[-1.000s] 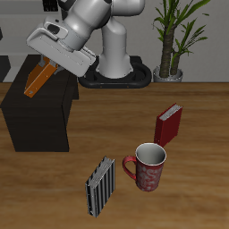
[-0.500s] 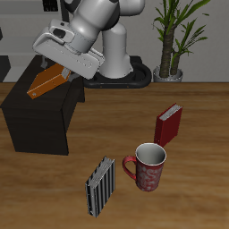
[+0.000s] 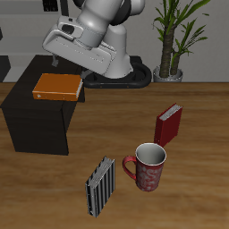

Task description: Place the orange book flat on top of the shelf

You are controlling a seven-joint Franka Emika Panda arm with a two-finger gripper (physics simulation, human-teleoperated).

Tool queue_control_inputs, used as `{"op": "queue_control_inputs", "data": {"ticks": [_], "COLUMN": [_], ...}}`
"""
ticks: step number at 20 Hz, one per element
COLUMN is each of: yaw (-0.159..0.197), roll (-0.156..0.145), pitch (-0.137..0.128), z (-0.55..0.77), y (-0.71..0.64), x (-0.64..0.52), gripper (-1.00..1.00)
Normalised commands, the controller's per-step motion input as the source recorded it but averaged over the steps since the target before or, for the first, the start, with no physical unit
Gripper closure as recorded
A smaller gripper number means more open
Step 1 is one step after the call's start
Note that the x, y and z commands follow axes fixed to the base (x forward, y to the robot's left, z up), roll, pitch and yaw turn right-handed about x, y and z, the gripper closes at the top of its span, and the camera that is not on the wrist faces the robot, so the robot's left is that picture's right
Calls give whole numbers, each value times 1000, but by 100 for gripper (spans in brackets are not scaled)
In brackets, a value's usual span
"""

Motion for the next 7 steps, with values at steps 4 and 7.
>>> {"op": "queue_control_inputs", "data": {"ticks": [4,7], "yaw": [-22,-10], "roll": [56,37], "pitch": [-2,6], "z": [19,-36], "y": [191,97], "x": [-7,0], "gripper": [-100,-100]}}
